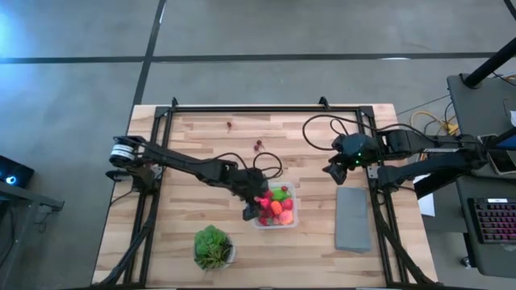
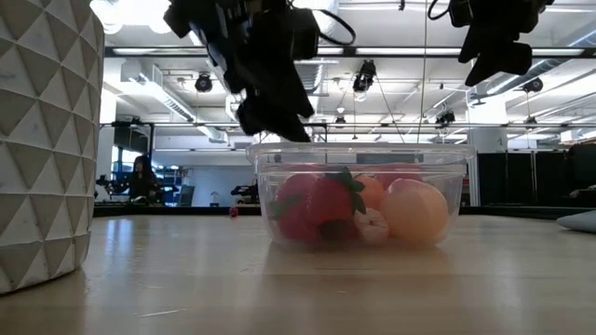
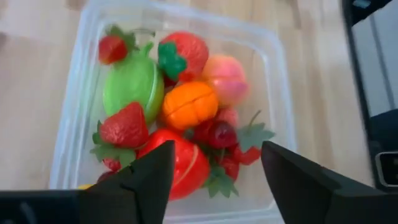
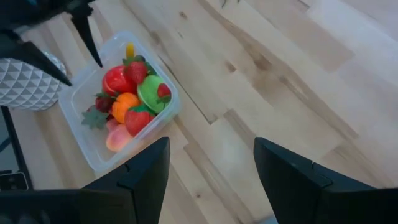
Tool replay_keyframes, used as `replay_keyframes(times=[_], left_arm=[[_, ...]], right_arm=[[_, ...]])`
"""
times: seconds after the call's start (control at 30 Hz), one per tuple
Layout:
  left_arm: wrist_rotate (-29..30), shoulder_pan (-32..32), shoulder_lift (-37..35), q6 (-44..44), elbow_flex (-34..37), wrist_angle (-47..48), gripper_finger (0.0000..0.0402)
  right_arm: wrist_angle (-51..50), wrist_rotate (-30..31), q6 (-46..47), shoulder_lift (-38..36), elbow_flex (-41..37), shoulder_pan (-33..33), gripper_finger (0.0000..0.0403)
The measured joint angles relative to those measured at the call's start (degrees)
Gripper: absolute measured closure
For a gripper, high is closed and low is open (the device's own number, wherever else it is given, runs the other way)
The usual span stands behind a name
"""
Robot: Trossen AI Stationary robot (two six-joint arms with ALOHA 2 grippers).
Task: Pick and placing Produce into tupperware
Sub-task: Put the red cherry into the transparent bin
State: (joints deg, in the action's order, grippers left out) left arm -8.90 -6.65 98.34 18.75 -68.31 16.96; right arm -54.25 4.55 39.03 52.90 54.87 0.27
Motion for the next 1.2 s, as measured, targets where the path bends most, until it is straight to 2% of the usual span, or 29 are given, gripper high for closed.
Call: replay_keyframes(times=[0.17,0.27,0.37,0.53,0.73,0.83,0.93,1.03,1.2], left_arm=[[0.53,2.13,-5.98,-2.81,-0.11,6.01,0.0162],[3.95,5.11,-10.90,-4.26,0.08,11.92,0.0162],[8.14,9.32,-15.42,-5.74,0.61,16.90,0.0162],[10.54,19.31,-20.62,-5.87,1.43,21.69,0.0162],[10.87,33.86,-19.81,-7.25,2.23,23.44,0.0162],[10.21,38.39,-18.14,-11.62,2.12,23.74,0.0162],[7.06,40.72,-17.45,-15.89,1.92,23.60,0.0162],[4.44,41.74,-17.48,-17.94,1.95,24.47,0.0162],[4.46,41.81,-18.43,-18.07,1.97,24.60,0.0162]], right_arm=[[0.94,0.01,-0.02,0.05,-0.19,-0.02,0.0179],[1.59,0.36,-0.02,0.17,-0.35,-0.02,0.0179],[3.14,1.77,-0.03,0.47,-0.63,-0.02,0.0179],[7.48,4.95,-0.22,2.33,-0.81,-0.22,0.0179],[11.91,8.86,-0.19,6.62,-0.79,-2.30,0.0179],[13.71,8.78,0.58,8.74,-0.79,-3.95,0.0179],[16.93,8.56,4.28,11.36,-0.79,-6.28,0.0179],[21.60,5.32,9.40,15.40,-0.76,-10.45,0.0179],[31.40,-4.00,9.79,25.83,-0.76,-17.54,0.0179]])
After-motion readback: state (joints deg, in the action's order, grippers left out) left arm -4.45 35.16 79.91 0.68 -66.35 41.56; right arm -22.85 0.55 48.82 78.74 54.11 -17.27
